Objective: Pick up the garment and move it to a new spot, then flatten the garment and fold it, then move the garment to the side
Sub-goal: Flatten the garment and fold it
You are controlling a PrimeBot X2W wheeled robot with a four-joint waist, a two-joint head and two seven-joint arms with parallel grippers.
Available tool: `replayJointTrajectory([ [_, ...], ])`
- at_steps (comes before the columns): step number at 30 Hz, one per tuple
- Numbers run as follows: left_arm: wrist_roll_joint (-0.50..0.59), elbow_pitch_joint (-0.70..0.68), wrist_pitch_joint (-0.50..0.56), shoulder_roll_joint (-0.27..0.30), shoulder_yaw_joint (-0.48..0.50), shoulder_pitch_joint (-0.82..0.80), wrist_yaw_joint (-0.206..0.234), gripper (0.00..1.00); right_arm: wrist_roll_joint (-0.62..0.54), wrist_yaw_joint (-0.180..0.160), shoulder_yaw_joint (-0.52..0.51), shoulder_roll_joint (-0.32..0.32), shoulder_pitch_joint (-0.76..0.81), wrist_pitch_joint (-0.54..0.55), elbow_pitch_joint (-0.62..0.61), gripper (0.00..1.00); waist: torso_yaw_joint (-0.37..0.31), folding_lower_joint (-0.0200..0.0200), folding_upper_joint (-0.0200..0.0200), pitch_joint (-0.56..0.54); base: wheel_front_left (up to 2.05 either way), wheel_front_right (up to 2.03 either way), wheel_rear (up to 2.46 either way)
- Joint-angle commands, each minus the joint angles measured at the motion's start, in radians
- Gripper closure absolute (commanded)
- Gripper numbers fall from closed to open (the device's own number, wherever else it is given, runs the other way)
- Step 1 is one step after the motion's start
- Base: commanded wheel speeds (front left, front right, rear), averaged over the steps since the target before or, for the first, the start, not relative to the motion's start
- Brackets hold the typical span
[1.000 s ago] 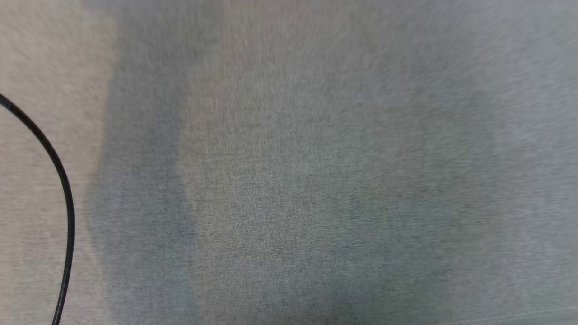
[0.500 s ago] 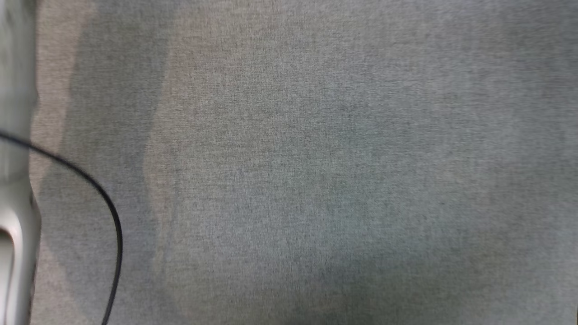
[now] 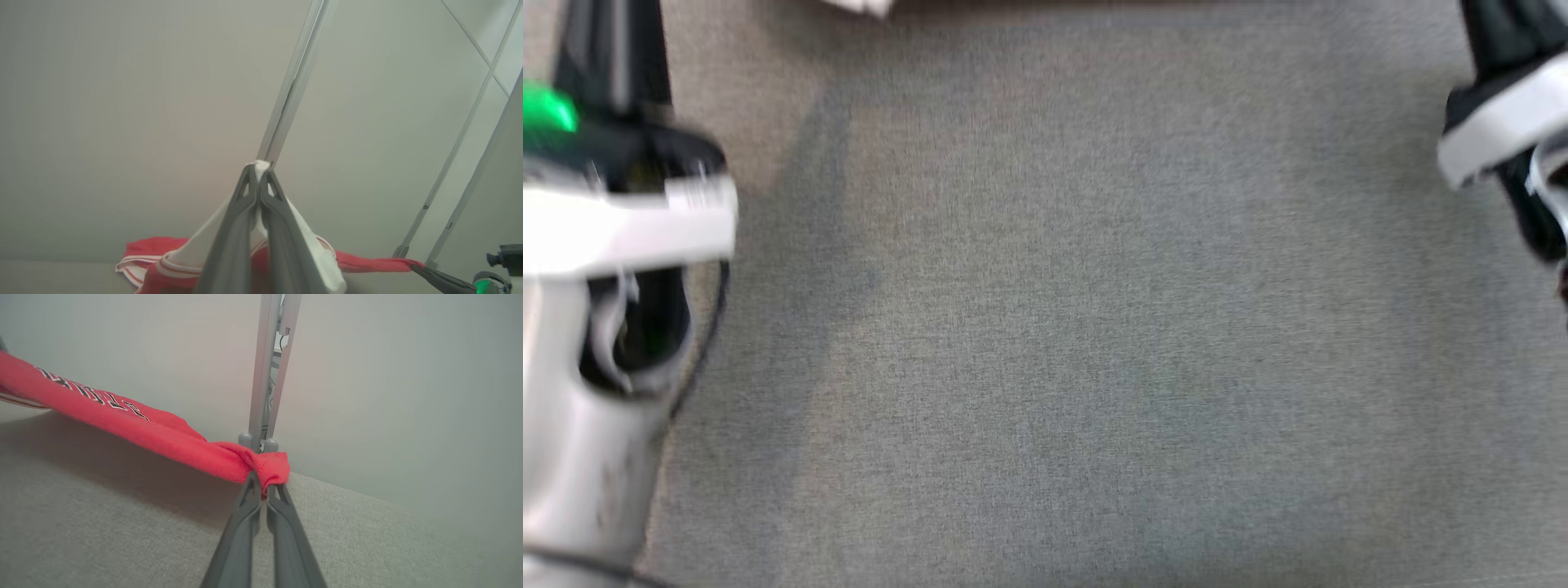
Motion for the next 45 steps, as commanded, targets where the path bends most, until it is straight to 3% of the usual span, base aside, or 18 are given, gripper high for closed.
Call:
replayJointTrajectory([
  [1,-0.007,-0.038,0.0,0.007,0.007,0.061,0.019,1.0,0.008,0.0,-0.009,-0.01,0.045,-0.007,-0.015,1.0,-0.007,-0.0001,0.0,-0.051,0.0,0.0,0.0],
  [11,-0.037,-0.184,0.02,0.004,-0.013,0.394,0.102,1.0,0.009,0.0,-0.044,-0.019,0.278,-0.007,-0.079,1.0,-0.011,-0.0001,0.0,-0.185,0.0,0.0,0.0],
  [24,-0.038,-0.25,0.045,-0.022,-0.097,0.688,0.19,1.0,0.013,0.0,-0.054,-0.026,0.566,-0.007,-0.099,1.0,-0.004,-0.0001,0.0,-0.33,0.0,0.0,0.0],
  [36,-0.05,-0.314,0.071,-0.017,-0.129,0.826,0.239,1.0,-0.01,0.0,-0.148,-0.041,0.841,-0.007,-0.2,1.0,0.031,-0.0001,0.0,-0.388,0.0,0.0,0.0],
  [41,-0.056,-0.348,0.102,0.004,-0.134,0.867,0.261,1.0,-0.012,0.0,-0.175,-0.053,0.905,-0.007,-0.247,1.0,0.032,-0.0001,0.0,-0.389,0.0,0.0,0.0],
  [45,-0.06,-0.319,0.12,-0.002,-0.144,0.822,0.253,1.0,0.006,0.0,-0.164,-0.044,0.896,-0.007,-0.246,1.0,0.024,-0.0001,0.0,-0.383,0.0,0.0,0.0],
])
